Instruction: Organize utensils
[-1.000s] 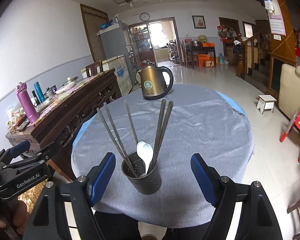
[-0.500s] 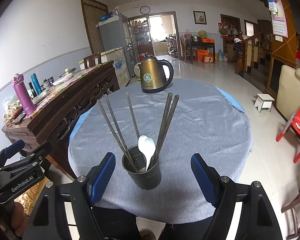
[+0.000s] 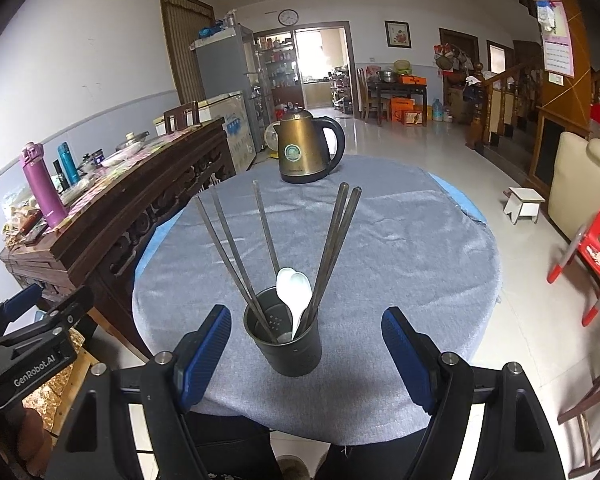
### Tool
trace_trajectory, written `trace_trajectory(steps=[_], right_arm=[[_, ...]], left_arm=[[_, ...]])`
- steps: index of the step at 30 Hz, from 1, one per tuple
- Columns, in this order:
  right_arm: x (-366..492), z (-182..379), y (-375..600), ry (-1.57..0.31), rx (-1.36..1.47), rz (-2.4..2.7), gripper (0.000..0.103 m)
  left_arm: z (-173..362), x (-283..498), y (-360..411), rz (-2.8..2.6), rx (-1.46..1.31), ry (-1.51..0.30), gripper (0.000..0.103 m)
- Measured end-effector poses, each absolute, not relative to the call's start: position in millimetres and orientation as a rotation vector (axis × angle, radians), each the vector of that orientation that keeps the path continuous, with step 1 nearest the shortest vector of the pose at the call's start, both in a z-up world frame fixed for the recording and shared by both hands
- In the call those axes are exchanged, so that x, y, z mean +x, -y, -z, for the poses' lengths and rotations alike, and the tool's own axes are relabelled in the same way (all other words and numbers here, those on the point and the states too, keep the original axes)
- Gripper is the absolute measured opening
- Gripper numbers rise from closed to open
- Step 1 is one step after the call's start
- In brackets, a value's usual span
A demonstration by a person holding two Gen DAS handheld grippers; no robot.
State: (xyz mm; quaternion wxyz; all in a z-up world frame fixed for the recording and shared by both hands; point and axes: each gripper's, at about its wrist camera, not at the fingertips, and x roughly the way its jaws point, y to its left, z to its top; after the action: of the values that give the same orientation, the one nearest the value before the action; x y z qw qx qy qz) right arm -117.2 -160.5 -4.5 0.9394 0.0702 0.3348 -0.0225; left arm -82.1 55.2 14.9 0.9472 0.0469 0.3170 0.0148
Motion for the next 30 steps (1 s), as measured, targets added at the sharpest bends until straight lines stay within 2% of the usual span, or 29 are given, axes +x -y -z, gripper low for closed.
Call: trace_trajectory(steps=[13, 30], right_arm=[[-117, -3, 158, -0.689, 0.118, 0.088, 0.081], [-97, 14, 130, -0.756, 0.105, 0.083, 0.081]], left_arm=[[-10, -83, -65, -0.023, 0.083, -0.67, 0.091], [-8, -81, -94, -0.064, 0.08, -0.658, 0.091]])
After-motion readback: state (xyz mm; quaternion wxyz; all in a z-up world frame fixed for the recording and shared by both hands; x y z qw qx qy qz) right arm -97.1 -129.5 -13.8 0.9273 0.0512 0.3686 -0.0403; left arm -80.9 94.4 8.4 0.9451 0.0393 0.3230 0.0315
